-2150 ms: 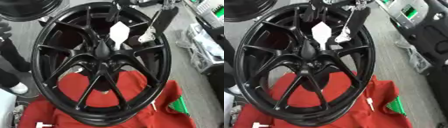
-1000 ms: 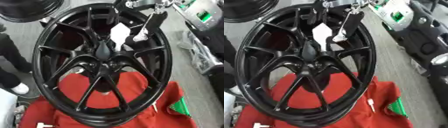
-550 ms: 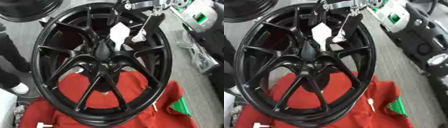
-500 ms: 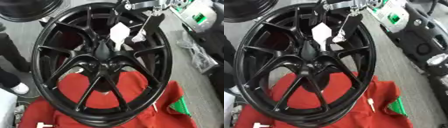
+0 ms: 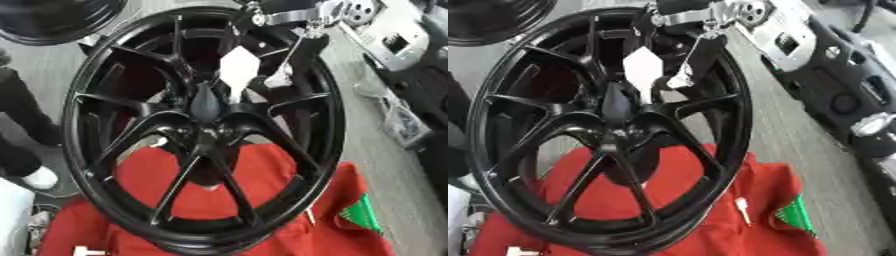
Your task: Pull the pin out of the wheel hub.
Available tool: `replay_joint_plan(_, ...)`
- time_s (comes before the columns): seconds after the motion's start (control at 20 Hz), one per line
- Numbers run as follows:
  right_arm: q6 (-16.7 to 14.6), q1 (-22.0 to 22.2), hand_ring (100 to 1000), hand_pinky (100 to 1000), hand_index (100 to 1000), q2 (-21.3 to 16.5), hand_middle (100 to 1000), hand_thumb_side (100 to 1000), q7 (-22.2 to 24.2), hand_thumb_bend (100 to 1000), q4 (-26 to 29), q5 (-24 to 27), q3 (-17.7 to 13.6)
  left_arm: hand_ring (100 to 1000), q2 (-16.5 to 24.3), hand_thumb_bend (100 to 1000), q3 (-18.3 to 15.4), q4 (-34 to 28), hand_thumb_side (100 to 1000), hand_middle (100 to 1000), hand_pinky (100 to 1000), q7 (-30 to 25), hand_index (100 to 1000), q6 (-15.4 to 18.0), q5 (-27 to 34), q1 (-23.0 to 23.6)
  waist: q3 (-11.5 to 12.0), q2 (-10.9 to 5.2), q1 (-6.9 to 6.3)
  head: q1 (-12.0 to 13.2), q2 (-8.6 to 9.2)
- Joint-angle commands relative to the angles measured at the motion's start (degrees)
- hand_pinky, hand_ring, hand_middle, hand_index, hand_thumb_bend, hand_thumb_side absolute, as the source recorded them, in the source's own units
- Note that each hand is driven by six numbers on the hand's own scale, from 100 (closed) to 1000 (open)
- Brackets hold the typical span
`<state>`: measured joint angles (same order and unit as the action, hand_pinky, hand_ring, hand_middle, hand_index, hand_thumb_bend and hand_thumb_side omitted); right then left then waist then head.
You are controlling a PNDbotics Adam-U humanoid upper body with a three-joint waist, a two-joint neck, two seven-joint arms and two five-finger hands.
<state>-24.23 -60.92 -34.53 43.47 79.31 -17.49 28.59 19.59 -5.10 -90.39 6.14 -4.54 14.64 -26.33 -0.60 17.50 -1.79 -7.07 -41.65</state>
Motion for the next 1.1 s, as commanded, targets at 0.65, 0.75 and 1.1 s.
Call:
replay_joint_plan(0.65,-4.08,-1.23,772,821,804,-2.00,702,205,8.50,234,2.45,5.79,-0.36,764,0.98,100,-0.18,-0.63,802,639,831,0.04,764,-0.20,-0.09,-0.96,0.05,-0.92,0.05,-0.15,0.66)
replay_joint_plan(0.75,-3.88,-1.28,773,821,806,-2.06,705,208,8.50,237,2.60,5.87,-0.30,764,1.00,100,-0.18,-0.60,803,639,831,0.08,764,-0.28,-0.13,-0.96,0.06,-0.93,0.08,-0.12,0.64)
replay_joint_plan(1.1,-3.96,-1.46,772,819,801,-1.75,697,204,8.50,239,2.49,5.83,0.11,764,0.87,100,-0.19,-0.65,804,639,832,0.19,763,-0.51,-0.18,-1.15,0.33,-0.79,0.13,-0.19,0.78)
